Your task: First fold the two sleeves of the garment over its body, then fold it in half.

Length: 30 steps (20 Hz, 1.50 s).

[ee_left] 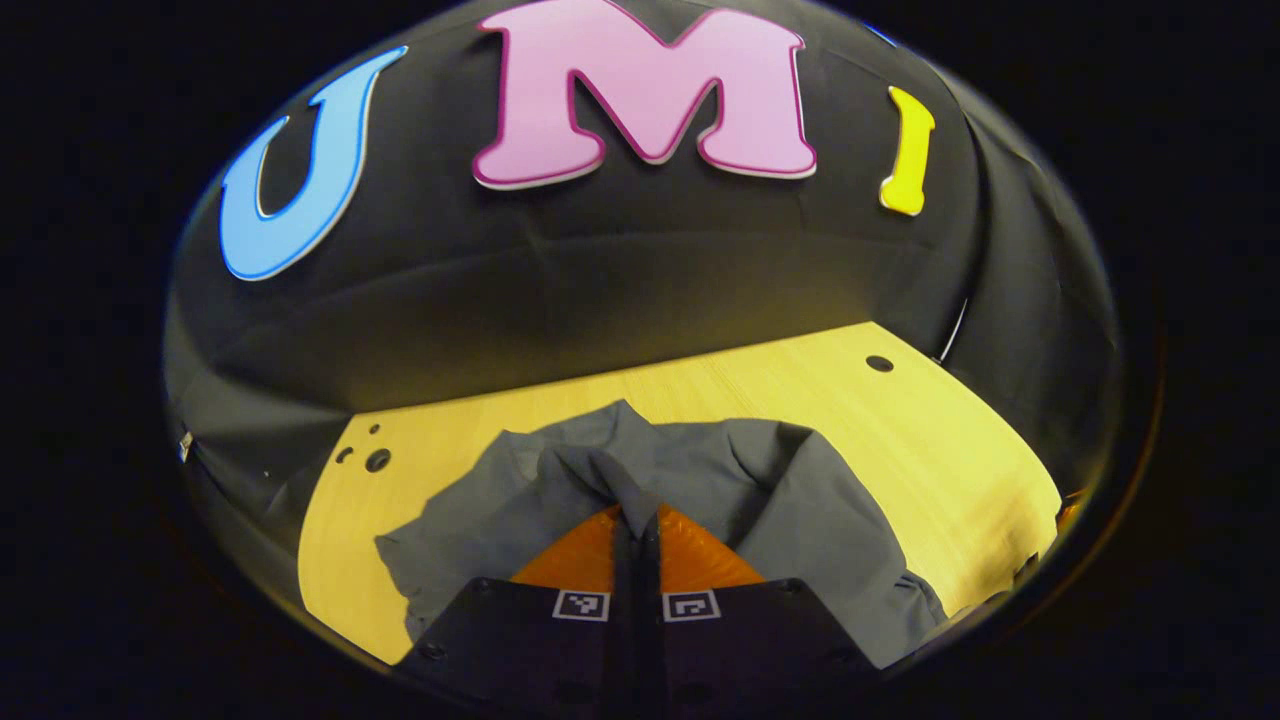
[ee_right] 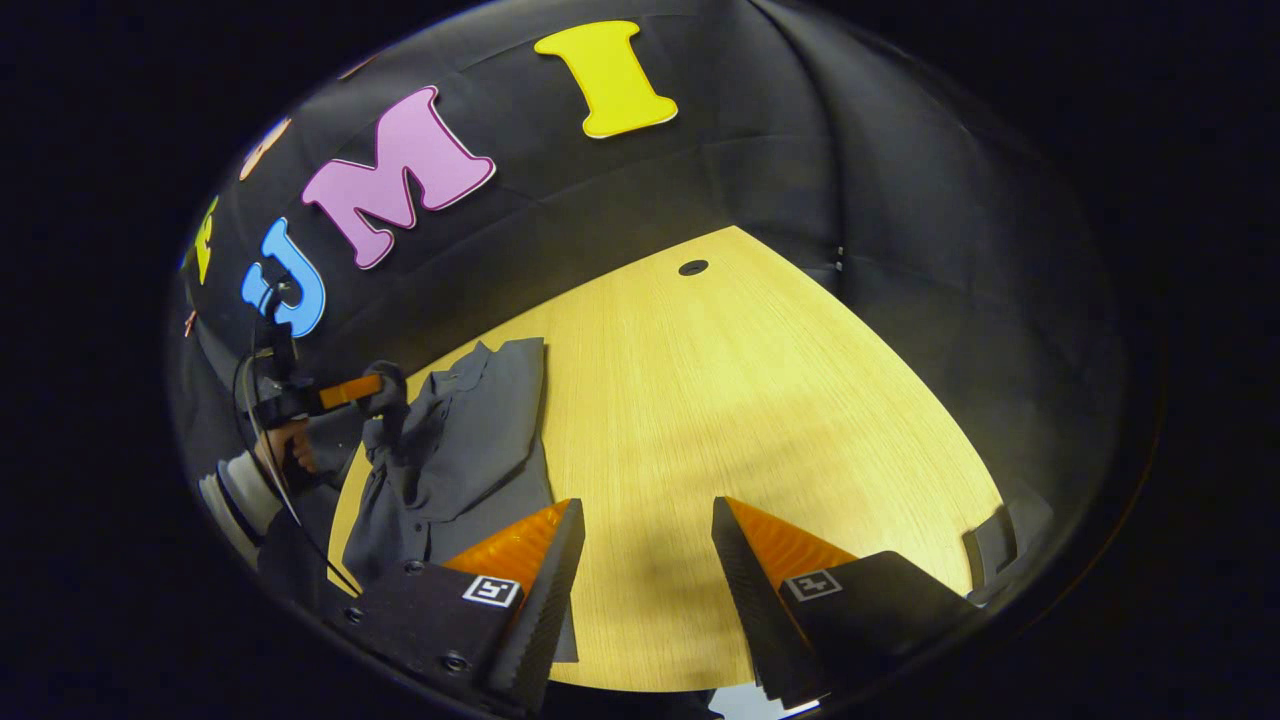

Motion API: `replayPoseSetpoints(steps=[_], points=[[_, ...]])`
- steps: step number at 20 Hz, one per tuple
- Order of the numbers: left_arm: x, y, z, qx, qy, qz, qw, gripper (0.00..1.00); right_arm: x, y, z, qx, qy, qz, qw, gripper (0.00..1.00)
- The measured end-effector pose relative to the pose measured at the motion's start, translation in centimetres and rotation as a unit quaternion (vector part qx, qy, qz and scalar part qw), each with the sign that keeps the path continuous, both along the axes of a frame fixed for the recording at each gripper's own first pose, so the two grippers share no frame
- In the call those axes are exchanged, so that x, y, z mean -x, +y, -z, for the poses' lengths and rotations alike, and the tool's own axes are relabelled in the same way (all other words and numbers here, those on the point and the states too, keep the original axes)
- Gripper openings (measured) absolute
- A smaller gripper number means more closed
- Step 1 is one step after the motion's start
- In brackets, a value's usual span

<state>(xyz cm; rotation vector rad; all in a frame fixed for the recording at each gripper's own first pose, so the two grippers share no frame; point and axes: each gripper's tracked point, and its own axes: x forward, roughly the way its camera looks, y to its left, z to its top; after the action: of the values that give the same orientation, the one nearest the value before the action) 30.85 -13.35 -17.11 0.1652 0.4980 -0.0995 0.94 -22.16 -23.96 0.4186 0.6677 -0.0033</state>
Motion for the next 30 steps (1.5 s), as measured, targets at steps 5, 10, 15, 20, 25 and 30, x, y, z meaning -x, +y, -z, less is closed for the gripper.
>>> replayPoseSetpoints(steps=[5,10,15,20,25,30], points=[[-0.6,-2.6,6.3,-0.008,0.04,0.012,0.999,0.05,0.2,1.4,0.9,0.004,0.01,-0.026,1.0,0.8],[0.4,-4.0,10.0,0.018,0.079,0.036,0.996,0.09,0.9,6.9,1.0,-0.013,0.011,-0.1,0.995,0.8],[1.8,-3.7,8.6,0.043,0.074,0.046,0.995,0.33,4.1,16.5,1.1,-0.061,0.027,-0.221,0.973,0.8],[6.3,-2.5,3.7,0.05,0.02,0.076,0.996,0.86,8.7,23.2,3.8,-0.085,0.085,-0.296,0.948,0.8],[13.3,2.4,1.1,0.074,0.007,0.056,0.996,0.89,10.9,27.1,5.8,-0.123,0.125,-0.3,0.938,0.8],[21.5,9.9,4.0,0.086,0.058,-0.002,0.995,0.89,11.3,26.7,10.2,-0.073,0.174,-0.274,0.943,0.81]])
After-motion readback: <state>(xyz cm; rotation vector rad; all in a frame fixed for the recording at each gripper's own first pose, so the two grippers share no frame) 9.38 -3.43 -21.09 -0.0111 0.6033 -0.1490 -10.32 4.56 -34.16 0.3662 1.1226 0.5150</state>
